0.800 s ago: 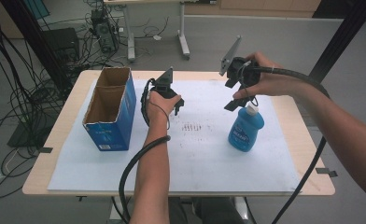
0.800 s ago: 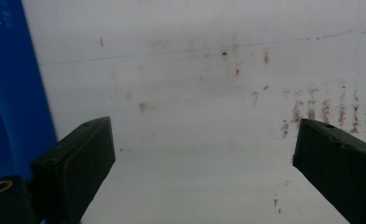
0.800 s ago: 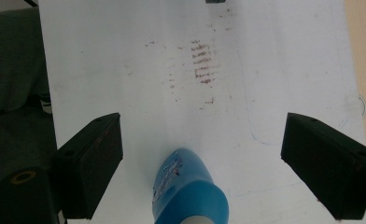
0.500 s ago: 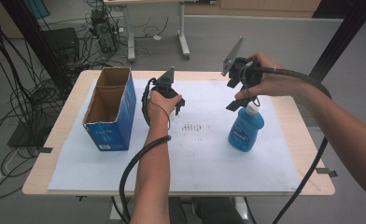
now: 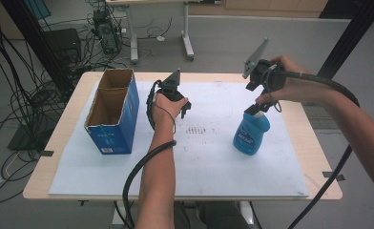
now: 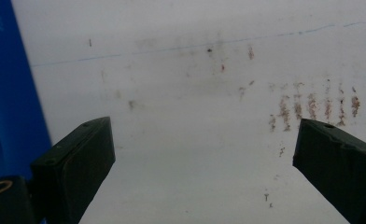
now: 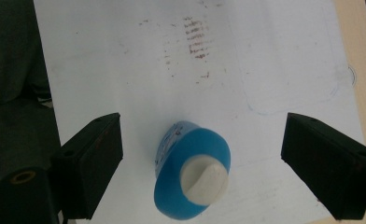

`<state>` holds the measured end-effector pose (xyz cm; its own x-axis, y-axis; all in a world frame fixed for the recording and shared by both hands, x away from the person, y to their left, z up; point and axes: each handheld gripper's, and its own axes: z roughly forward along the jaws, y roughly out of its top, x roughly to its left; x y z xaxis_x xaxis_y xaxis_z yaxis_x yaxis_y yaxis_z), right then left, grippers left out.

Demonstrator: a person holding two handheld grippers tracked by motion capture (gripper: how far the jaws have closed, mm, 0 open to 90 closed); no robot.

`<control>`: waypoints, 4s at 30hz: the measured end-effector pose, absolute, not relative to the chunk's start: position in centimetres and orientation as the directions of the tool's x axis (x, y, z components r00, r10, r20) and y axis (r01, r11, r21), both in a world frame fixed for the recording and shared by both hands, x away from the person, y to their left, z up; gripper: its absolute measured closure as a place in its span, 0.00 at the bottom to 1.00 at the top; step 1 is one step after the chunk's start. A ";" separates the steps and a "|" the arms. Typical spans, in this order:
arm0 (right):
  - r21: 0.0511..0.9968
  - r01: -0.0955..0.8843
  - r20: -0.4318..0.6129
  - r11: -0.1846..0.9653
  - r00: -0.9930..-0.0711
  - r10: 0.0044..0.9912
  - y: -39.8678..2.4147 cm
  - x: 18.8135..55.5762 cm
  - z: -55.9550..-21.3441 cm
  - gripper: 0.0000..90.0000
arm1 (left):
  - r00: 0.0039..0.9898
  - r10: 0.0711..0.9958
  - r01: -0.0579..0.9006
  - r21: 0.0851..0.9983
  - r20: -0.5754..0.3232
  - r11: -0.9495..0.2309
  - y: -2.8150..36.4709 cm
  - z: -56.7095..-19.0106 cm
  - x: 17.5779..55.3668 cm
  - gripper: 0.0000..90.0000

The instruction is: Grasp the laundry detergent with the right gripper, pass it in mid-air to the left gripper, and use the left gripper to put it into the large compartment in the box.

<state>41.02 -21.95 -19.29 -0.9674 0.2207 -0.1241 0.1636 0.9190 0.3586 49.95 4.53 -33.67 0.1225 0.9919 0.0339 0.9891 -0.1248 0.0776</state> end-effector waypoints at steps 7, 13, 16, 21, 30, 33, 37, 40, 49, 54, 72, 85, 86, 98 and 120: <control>0.371 0.197 -0.121 0.908 -0.959 0.257 -24.6 40.3 -19.7 0.14 | 0.134 0.990 0.987 0.080 0.041 -0.137 4.2 -33.5 49.9 0.07; 0.395 0.232 -0.109 0.889 -0.949 0.296 -27.0 39.7 -20.4 0.13 | 0.137 0.990 0.987 0.082 0.046 -0.140 4.1 -33.3 49.9 0.07; 0.405 0.244 -0.105 0.881 -0.945 0.310 -28.0 39.4 -20.8 0.13 | 0.138 0.989 0.986 0.084 0.048 -0.142 4.2 -33.2 49.9 0.07; 0.437 0.268 -0.096 0.858 -0.935 0.341 -29.7 38.8 -21.6 0.12 | 0.137 0.989 0.986 0.088 0.053 -0.141 4.5 -33.0 49.8 0.07; 0.541 0.298 -0.088 0.787 -0.910 0.405 -32.7 37.1 -24.2 0.11 | 0.139 0.988 0.985 0.091 0.059 -0.144 4.6 -32.9 49.6 0.07; 0.574 0.310 -0.085 0.758 -0.898 0.431 -33.5 36.5 -25.4 0.10 | 0.146 0.988 0.984 0.091 0.059 -0.151 4.6 -32.9 49.5 0.07; 0.626 0.323 -0.071 0.710 -0.883 0.464 -34.3 36.0 -27.1 0.09 | 0.146 0.988 0.985 0.088 0.060 -0.151 4.6 -33.0 49.5 0.07; 0.678 0.328 -0.055 0.658 -0.870 0.490 -34.8 35.6 -28.7 0.09 | 0.147 0.987 0.984 0.091 0.060 -0.152 4.5 -33.0 49.4 0.07; 0.778 0.331 -0.012 0.533 -0.842 0.540 -34.8 35.0 -32.7 0.05 | 0.147 0.987 0.984 0.089 0.060 -0.152 4.7 -33.0 49.3 0.07; 0.798 0.327 -0.013 0.507 -0.831 0.556 -34.1 34.8 -34.8 0.04 | 0.142 0.988 0.985 0.089 0.058 -0.147 4.8 -33.2 49.3 0.07; 0.859 0.312 -0.006 0.407 -0.787 0.617 -32.1 34.8 -38.7 0.03 | 0.147 0.987 0.985 0.085 0.057 -0.152 5.3 -33.6 49.0 0.07; 0.873 0.309 -0.003 0.379 -0.771 0.636 -30.4 35.6 -40.8 0.02 | 0.152 0.987 0.984 0.085 0.059 -0.157 5.3 -33.5 49.0 0.06; 0.873 0.310 -0.002 0.376 -0.770 0.638 -30.3 35.6 -40.9 0.02 | 0.153 0.986 0.984 0.085 0.059 -0.158 5.3 -33.5 49.0 0.06; 0.882 0.300 -0.007 0.364 -0.763 0.647 -29.9 36.4 -41.4 0.02 | 0.158 0.986 0.983 0.086 0.060 -0.162 5.3 -33.6 49.0 0.06; 0.905 0.281 -0.001 0.320 -0.750 0.662 -29.9 36.6 -42.3 0.02 | 0.161 0.985 0.982 0.089 0.057 -0.166 5.1 -33.5 49.1 0.06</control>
<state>36.58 -29.91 -42.28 -0.7498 0.6617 -0.0008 0.2811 0.3197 0.9049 49.11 5.07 -33.52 0.1614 0.9853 0.0566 0.9821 -0.1660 0.0886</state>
